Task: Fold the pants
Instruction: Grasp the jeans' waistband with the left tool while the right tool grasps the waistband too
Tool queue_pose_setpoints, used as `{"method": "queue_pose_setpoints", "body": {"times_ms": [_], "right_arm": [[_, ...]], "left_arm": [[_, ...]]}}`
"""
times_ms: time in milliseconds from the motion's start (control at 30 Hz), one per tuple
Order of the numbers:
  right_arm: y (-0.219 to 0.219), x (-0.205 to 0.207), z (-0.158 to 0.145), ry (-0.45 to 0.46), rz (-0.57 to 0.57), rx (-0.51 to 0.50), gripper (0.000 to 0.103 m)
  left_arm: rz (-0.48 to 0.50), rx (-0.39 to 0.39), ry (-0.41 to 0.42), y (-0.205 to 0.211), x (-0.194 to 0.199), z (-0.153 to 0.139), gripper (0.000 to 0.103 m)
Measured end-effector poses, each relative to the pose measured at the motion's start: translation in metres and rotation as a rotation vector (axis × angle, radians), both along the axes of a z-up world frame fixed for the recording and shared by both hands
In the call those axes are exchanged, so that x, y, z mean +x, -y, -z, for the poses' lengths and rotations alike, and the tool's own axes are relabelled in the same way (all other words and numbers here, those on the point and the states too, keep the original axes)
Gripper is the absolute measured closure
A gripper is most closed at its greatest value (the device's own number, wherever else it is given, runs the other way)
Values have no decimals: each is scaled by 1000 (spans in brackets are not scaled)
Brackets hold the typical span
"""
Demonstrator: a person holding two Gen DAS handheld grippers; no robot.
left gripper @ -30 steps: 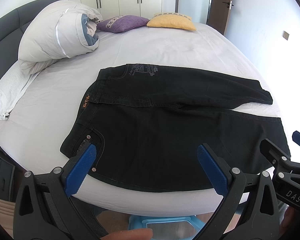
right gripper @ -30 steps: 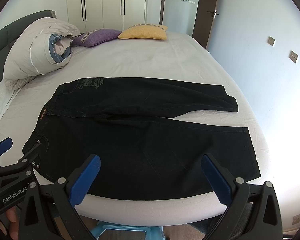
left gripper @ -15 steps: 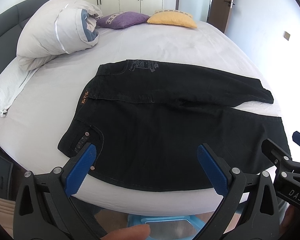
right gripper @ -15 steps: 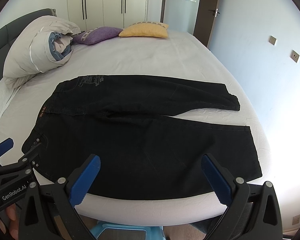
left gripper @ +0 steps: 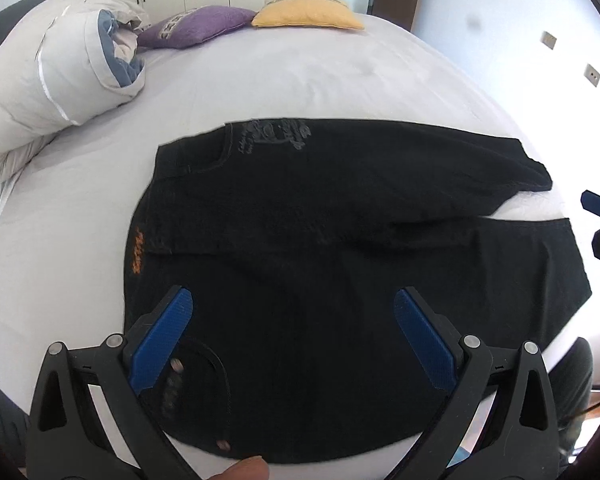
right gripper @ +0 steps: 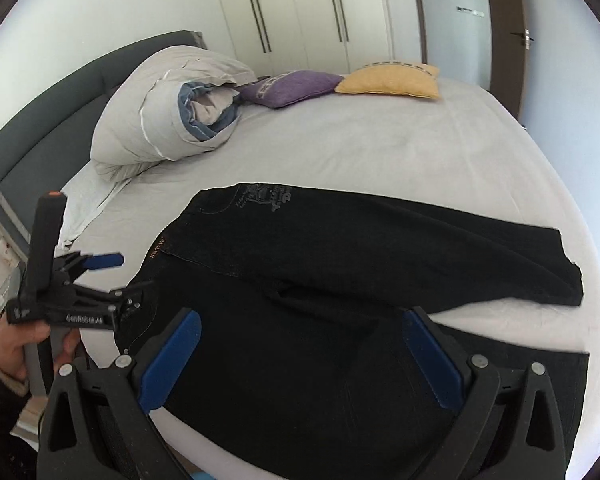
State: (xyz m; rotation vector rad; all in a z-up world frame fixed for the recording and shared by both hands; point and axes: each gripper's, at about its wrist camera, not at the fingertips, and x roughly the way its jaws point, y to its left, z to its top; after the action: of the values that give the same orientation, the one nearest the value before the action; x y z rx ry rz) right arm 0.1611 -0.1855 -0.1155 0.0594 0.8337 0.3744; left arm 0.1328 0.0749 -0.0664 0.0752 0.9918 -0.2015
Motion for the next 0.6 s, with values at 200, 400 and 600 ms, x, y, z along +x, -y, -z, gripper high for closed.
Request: {"method": "queue_pose_setpoints", "body": {"times_ms": [200, 400, 600], "right_arm": [[13, 76, 17, -44, -162, 0, 19], [25, 139, 49, -103, -303, 3, 25], [30, 184, 80, -144, -389, -27, 29]], "left_arm": [[108, 55, -19, -29, 133, 9, 0], [237, 73, -147, -38, 253, 43, 1], [402, 150, -243, -27, 319, 87, 18]]}}
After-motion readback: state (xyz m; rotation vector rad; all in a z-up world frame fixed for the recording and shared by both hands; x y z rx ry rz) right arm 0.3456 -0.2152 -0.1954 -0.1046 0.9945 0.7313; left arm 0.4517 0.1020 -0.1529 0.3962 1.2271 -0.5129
